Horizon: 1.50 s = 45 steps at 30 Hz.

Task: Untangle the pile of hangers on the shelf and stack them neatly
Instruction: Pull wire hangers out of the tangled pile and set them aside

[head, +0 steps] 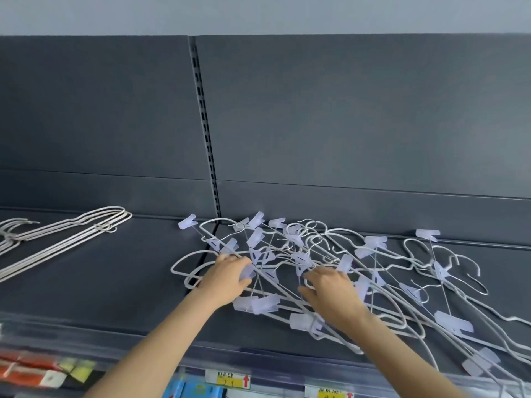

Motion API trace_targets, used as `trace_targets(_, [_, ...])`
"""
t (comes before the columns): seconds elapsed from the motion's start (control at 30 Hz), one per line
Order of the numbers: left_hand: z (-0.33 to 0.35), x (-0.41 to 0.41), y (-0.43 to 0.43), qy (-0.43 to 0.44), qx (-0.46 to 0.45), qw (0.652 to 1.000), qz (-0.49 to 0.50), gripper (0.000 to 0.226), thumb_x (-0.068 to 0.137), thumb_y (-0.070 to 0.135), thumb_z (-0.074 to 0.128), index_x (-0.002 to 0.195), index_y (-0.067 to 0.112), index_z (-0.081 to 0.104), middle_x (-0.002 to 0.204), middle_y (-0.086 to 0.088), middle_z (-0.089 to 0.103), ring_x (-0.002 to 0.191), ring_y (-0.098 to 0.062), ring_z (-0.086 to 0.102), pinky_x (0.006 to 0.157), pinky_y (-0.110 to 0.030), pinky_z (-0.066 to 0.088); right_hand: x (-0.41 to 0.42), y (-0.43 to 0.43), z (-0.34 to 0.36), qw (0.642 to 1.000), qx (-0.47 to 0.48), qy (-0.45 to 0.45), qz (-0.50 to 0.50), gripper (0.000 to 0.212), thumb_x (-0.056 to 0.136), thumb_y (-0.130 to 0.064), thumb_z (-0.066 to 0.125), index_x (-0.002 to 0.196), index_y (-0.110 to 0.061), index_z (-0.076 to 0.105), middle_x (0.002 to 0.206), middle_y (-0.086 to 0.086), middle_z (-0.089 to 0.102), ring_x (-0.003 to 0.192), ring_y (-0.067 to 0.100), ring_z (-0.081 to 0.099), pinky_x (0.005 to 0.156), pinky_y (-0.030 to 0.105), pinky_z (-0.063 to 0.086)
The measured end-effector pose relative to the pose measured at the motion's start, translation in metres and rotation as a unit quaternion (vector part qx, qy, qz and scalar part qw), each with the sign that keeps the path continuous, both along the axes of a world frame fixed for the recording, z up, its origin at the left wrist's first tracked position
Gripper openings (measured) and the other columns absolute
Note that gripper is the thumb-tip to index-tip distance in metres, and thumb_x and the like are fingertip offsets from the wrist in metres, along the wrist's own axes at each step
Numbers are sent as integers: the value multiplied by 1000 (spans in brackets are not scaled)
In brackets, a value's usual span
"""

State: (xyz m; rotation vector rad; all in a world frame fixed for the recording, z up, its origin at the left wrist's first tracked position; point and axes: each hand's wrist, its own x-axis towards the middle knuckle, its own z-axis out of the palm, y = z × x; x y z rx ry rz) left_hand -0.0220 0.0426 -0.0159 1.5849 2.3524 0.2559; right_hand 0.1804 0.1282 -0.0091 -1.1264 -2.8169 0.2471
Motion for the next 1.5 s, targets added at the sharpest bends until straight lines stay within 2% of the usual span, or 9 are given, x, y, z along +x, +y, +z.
trace_targets(0.17, [0, -12, -5, -58, 81, 995, 13, 34, 89, 28, 55, 122, 25, 51, 116, 9, 53, 126, -12, 35, 91, -30, 41, -30, -11, -8, 999, -19, -42, 16, 25, 94, -26, 43, 94, -9, 61, 107, 8, 59, 105, 26, 52, 92, 34, 38])
trace_targets(0.33, [1, -34, -8, -115, 118, 986, 10, 44, 89, 31, 55, 131, 23, 48, 137, 4, 48, 126, -12, 43, 105, -34, 39, -32, -2, 5, 998, -52, 17, -43, 22, 93, -18, 38, 91, -11, 59, 87, 7, 65, 86, 29, 61, 66, 31, 42])
trace_targets(0.7, [10, -32, 11, 15, 252, 967, 34, 25, 94, 22, 44, 117, 15, 53, 119, 1, 50, 115, -18, 42, 86, -29, 41, 12, 8, 16, 999, -14, 38, -28, 38, 91, -19, 43, 55, -18, 31, 49, -4, 32, 53, 19, 34, 51, 28, 32])
trace_targets(0.87, [2, -29, 21, 34, 169, 985, 6, 39, 94, 22, 45, 133, 17, 45, 140, -2, 38, 128, -19, 35, 104, -30, 33, 26, 7, -12, 999, -6, 50, -14, 27, 88, -18, 45, 62, -14, 45, 58, -1, 51, 58, 19, 46, 47, 21, 29])
trace_targets(0.97, [-9, -33, 25, 30, 89, 996, 3, 41, 94, 24, 44, 134, 17, 44, 145, -1, 34, 133, -20, 31, 106, -32, 33, 29, 9, -16, 998, -21, 37, -35, 29, 89, -30, 44, 72, -12, 60, 73, 2, 66, 67, 20, 58, 58, 29, 45])
trace_targets(1.13, [-17, -37, 32, -7, 76, 996, 34, 37, 91, 17, 50, 127, 17, 48, 136, 0, 40, 129, -19, 31, 98, -33, 42, 14, 29, 10, 983, -5, 166, -75, 25, 93, -28, 49, 91, -10, 66, 86, 3, 58, 78, 23, 57, 65, 30, 43])
trace_targets(1.23, [-19, -38, 39, -20, 95, 994, 52, 45, 87, 1, 46, 130, 14, 45, 133, -1, 40, 126, -18, 32, 95, -33, 45, -8, 49, 15, 988, -14, 82, -131, 26, 91, -23, 49, 113, -10, 57, 108, 9, 57, 97, 28, 57, 69, 30, 42])
trace_targets(1.33, [-20, -42, 38, -27, 127, 989, 72, 44, 85, -9, 40, 123, 9, 53, 132, -3, 42, 125, -18, 34, 93, -32, 46, -23, 60, 4, 984, -57, -18, -170, 22, 90, -19, 47, 107, -6, 54, 106, 10, 52, 94, 28, 58, 64, 29, 41])
trace_targets(1.5, [-16, -63, 22, -26, 195, 970, 144, 40, 84, -10, 42, 119, 2, 59, 138, -5, 42, 131, -19, 33, 96, -32, 40, -20, 74, -3, 983, -49, 37, -174, 15, 89, -10, 46, 74, -12, 47, 88, 6, 48, 73, 27, 50, 59, 27, 35])
